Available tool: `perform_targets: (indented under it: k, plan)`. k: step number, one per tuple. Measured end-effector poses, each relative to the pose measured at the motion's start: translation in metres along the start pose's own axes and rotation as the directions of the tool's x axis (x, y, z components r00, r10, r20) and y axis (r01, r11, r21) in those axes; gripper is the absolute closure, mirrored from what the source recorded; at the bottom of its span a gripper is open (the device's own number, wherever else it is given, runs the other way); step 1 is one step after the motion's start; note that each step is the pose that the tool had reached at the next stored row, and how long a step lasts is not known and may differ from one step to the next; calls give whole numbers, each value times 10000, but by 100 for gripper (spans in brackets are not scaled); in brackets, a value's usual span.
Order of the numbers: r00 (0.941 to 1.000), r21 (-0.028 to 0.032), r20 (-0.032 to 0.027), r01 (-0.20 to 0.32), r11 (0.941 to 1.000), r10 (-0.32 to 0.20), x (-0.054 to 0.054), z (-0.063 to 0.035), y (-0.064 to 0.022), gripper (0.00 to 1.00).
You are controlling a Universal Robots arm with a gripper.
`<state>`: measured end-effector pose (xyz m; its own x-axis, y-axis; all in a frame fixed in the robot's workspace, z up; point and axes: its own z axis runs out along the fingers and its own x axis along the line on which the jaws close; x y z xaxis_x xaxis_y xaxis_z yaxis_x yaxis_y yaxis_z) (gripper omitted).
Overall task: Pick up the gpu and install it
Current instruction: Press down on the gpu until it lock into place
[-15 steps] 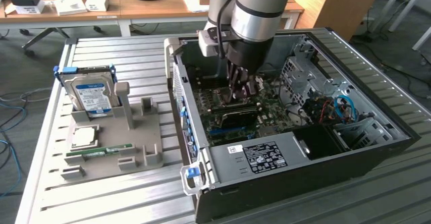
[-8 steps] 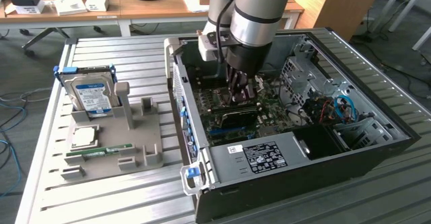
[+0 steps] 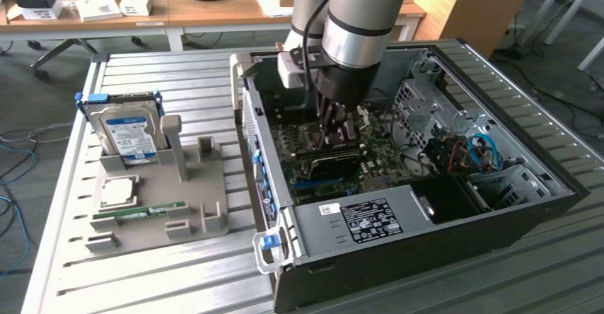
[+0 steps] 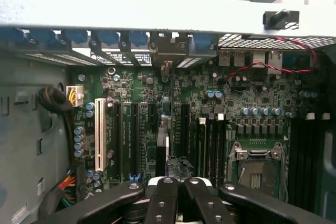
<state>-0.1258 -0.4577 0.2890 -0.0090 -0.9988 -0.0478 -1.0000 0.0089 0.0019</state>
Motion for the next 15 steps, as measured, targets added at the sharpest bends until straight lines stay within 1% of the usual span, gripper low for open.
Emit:
perform_targets:
  k: [4,8,13,15]
  plan:
    - [10000,0,-1,-1,10000,1,3,72,0,89]
    - [10000,0,-1,-1,10000,1,4,86,0,89]
    - [10000,0,0,-1,10000,1,7,148,0,89]
    - [10000,-1,-2,-1,10000,1,7,150,0,89]
